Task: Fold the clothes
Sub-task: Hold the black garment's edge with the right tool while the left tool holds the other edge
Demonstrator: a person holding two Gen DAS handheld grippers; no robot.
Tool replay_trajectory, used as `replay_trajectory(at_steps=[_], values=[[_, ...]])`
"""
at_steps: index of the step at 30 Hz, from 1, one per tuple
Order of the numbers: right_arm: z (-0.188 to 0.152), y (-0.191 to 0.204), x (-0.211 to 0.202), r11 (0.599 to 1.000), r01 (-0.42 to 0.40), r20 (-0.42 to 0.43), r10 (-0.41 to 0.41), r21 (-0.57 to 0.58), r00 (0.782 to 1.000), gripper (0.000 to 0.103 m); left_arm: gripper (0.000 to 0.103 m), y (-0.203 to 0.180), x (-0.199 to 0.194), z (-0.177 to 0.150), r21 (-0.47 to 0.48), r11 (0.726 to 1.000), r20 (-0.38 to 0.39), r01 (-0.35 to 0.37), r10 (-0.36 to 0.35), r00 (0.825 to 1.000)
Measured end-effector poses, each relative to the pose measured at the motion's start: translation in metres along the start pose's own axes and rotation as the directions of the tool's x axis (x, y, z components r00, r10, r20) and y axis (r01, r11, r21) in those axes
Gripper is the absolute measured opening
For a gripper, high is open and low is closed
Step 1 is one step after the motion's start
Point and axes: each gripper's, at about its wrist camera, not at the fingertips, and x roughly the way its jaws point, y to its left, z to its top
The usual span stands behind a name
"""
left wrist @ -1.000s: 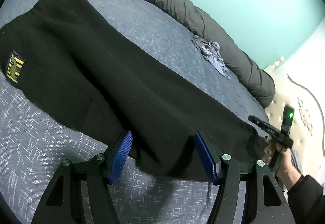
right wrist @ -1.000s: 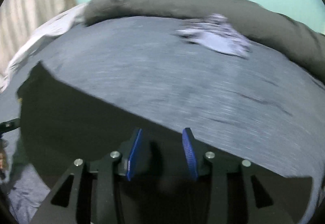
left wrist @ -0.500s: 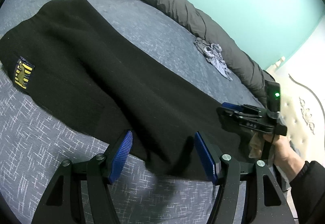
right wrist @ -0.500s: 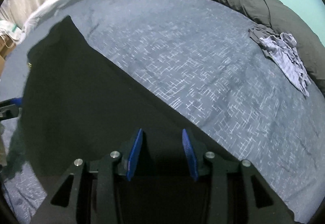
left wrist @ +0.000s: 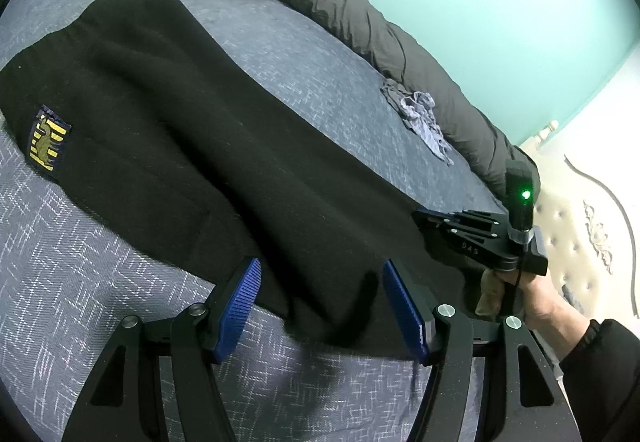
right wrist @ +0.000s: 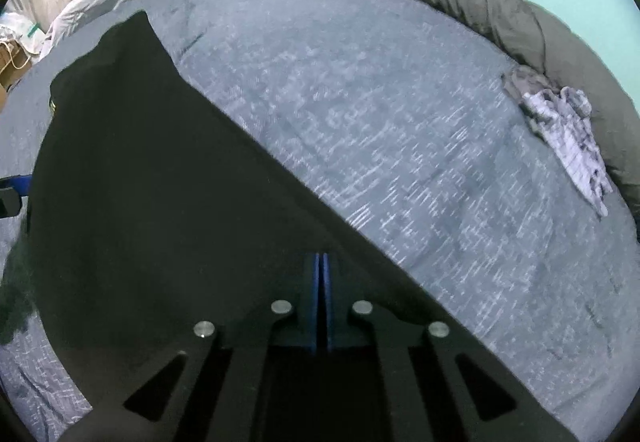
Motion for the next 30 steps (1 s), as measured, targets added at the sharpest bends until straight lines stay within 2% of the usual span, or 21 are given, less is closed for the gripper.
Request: replay_trajectory(at_steps=[5,12,17,20,27,30], values=[[0.008,-0.005,-0.009,0.999,0.032,0.03,-0.032,0.009,0.999,0.002,0.068,0.0,-0.001,-0.001,-0.003,1.0,0.0,0.001,-0.001,1.0],[0.019,-0.012,-0.004,0.988,0.149,0.052,-0.151,0.037,0.987,0.001,0.068,0.001,-0.003,0.0,-0.011,1.0,0.005,0.002,-0.002,1.0],[0.02,-0.012,0.022,0.981,0.187,-0.011,-0.187,0.053,0.982,0.001,0.068,0.006,-0.006,0.002,-0.023,1.0,0.012,-0.003,0.003,1.0],[0.017,-0.015,0.035,0.968,0.237,-0.048,-0.234,0.083,0.971,0.0,0.068,0.01,-0.008,0.003,-0.032,0.999,0.017,-0.009,0.009,1.0],[0.009,-0.027,-0.002,0.961,0.158,0.057,-0.175,0.225,0.983,0.0,0.068,0.01,-0.004,0.005,-0.034,0.999,0.01,-0.013,0.013,1.0],[-0.003,-0.018,-0.03,0.964,0.075,0.132,-0.112,0.255,0.985,0.001,0.068,0.008,-0.004,0.006,-0.032,0.999,0.01,-0.011,0.011,1.0]])
